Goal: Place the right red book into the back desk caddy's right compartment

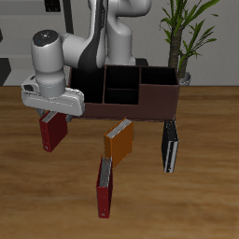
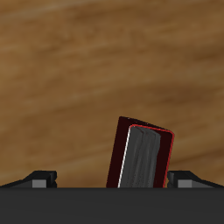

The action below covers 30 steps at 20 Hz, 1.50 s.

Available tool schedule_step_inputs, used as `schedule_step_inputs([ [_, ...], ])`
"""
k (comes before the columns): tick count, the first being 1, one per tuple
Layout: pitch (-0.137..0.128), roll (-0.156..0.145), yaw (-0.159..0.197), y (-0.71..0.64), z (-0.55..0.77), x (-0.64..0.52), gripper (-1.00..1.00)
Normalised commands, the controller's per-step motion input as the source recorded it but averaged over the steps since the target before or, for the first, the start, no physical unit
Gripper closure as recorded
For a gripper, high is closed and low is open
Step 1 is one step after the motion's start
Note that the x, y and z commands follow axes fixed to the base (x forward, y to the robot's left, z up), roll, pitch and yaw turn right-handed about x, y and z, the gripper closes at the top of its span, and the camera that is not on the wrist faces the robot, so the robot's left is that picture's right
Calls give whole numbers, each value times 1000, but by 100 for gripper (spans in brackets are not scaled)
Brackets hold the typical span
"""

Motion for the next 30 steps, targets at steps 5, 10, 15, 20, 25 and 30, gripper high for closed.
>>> schedule_step_inputs([
  [5, 12, -11, -13, -51, -145, 34, 100],
  [10, -6, -6, -8, -43, 24, -38, 100],
  [15, -16, 0, 0, -13, 129, -2, 100],
  [20, -40, 8, 13, 115, 332, -81, 100],
  [25, -40, -2, 15, 74, 342, -87, 100],
  [30, -47, 0, 9, 94, 402, -132, 100],
])
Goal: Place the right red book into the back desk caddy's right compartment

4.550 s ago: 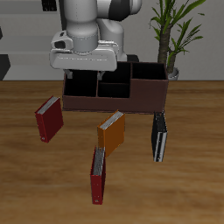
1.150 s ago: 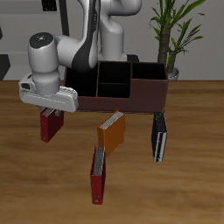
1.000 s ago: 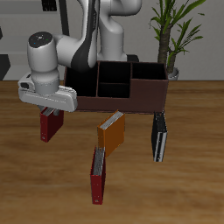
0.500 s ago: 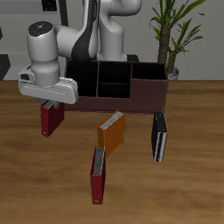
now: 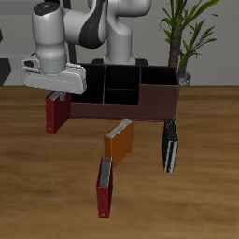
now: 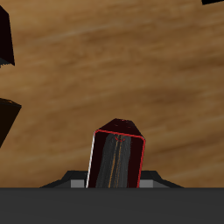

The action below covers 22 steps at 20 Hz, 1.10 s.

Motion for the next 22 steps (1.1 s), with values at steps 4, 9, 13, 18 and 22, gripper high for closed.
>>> schedule_step_inputs([
  [4, -47, 0, 21, 110, 414, -174, 100],
  [9, -43, -1, 12, 71, 348, -163, 100],
  [13, -39, 2, 9, 38, 297, -181, 100],
  [18, -32, 11, 9, 134, 276, -260, 100],
  [22, -27, 16, 16, 124, 201, -288, 100],
])
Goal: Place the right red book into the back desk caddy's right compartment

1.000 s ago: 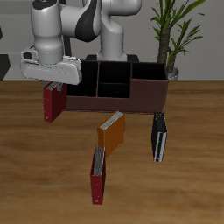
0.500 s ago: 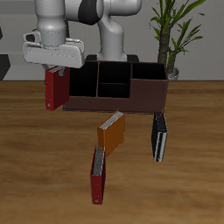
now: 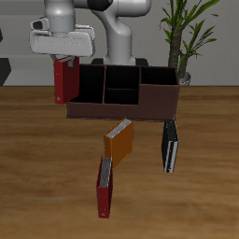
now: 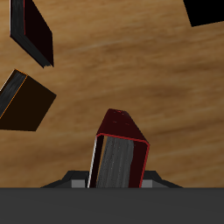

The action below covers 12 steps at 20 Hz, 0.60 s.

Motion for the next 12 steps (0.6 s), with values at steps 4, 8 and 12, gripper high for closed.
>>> schedule_step_inputs([
  [4, -23, 19, 11, 122, 228, -319, 100],
  [8, -10, 3, 2, 81, 161, -287, 100],
  [12, 7, -1, 6, 109, 61, -259, 100],
])
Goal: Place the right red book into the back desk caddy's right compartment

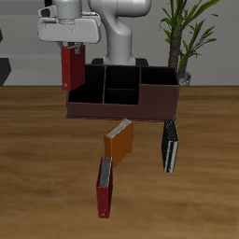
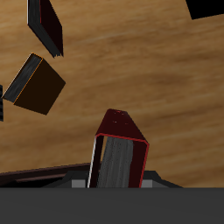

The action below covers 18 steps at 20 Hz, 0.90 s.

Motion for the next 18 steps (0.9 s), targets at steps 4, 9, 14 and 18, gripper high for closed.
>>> schedule_step_inputs([
  [4, -1, -14, 24, 245, 25, -333, 100],
  [9, 22, 3, 33, 364, -19, -247, 100],
  [14, 9, -58, 32, 397, -39, -174, 100],
  [18, -8, -52, 56, 482, -18, -154, 100],
])
